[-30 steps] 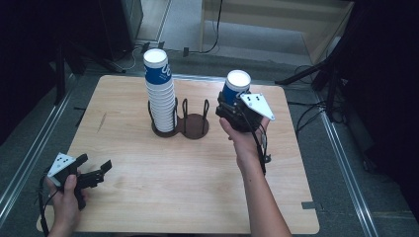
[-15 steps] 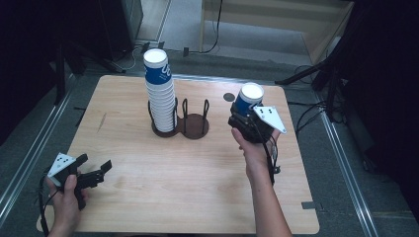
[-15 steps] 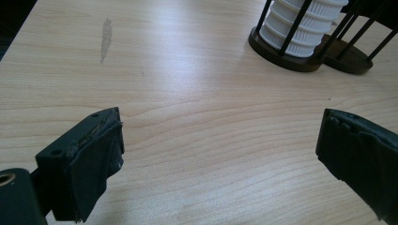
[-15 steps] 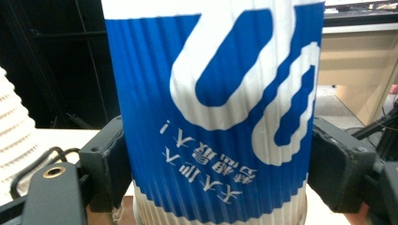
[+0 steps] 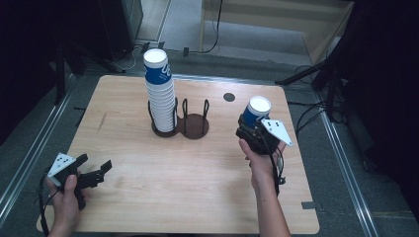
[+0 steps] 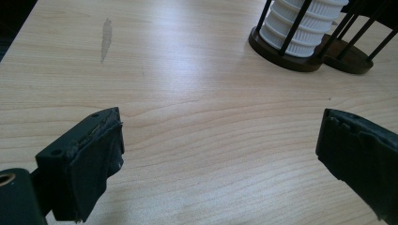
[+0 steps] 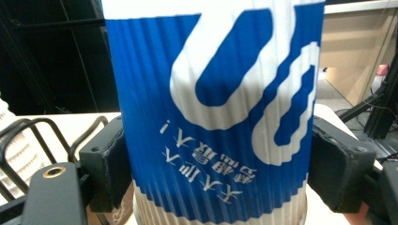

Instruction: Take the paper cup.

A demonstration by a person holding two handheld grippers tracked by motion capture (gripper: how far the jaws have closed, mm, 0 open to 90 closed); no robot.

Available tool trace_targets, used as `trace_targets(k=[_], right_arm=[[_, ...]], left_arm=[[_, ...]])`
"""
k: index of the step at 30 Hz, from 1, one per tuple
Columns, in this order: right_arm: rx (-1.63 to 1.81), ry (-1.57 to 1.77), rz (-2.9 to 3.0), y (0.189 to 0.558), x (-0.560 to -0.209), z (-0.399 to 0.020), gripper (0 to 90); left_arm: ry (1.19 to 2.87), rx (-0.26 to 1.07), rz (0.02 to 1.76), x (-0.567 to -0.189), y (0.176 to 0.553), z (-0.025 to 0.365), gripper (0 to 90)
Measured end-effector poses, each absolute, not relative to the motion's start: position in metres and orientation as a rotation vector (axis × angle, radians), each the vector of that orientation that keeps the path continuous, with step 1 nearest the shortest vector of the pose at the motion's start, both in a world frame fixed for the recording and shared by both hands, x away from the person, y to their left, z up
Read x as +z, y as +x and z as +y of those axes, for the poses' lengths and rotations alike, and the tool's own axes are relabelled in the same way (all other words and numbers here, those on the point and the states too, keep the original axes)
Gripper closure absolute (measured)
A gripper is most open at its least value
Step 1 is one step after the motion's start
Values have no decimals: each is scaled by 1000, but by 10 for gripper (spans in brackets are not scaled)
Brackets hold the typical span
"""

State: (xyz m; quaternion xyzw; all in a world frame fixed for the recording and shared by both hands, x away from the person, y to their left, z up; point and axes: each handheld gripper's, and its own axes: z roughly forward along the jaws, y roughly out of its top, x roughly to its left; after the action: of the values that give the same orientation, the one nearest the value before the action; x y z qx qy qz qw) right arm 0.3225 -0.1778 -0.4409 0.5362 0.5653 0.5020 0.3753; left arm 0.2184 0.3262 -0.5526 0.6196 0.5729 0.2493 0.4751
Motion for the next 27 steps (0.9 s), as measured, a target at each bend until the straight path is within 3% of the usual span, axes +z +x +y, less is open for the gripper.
trace_targets(k=[27], right_arm=[[1259,1414,1456,296,-482,-212,190]], left_arm=[[1519,615,1406,-552,219,325,21]])
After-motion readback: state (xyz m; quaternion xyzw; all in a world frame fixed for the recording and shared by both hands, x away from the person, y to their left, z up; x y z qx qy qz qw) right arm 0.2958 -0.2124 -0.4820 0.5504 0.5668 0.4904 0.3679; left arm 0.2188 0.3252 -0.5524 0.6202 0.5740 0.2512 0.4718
